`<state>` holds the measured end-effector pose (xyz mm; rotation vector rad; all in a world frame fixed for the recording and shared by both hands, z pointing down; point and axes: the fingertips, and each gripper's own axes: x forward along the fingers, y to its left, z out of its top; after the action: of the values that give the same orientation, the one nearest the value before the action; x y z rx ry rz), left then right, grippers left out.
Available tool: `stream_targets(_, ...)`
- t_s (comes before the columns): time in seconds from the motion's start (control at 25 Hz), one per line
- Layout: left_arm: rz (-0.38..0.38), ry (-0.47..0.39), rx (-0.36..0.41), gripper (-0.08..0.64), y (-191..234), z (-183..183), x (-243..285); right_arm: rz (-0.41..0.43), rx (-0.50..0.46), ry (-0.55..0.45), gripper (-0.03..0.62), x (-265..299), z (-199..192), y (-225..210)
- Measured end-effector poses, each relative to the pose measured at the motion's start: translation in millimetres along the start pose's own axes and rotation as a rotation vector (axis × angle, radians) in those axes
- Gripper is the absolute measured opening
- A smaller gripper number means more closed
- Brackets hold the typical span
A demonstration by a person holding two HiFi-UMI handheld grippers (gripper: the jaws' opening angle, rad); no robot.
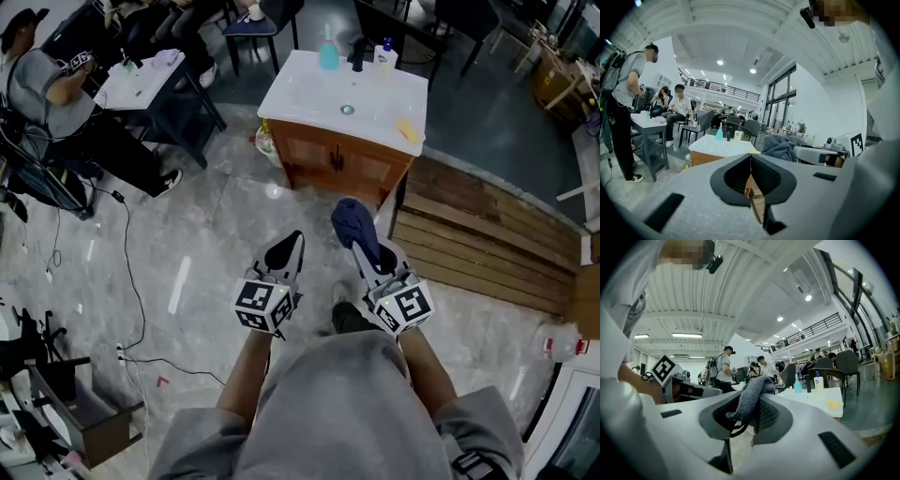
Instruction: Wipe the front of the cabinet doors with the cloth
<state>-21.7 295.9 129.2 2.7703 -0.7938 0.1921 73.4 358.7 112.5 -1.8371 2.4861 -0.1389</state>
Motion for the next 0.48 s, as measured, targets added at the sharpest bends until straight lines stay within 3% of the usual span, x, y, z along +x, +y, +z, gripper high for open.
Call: stream_targets(0.48,0.061,0.055,-0.004,0.01,32,7,84,0.059,0.056,0.02,0.058,58,-7,-73)
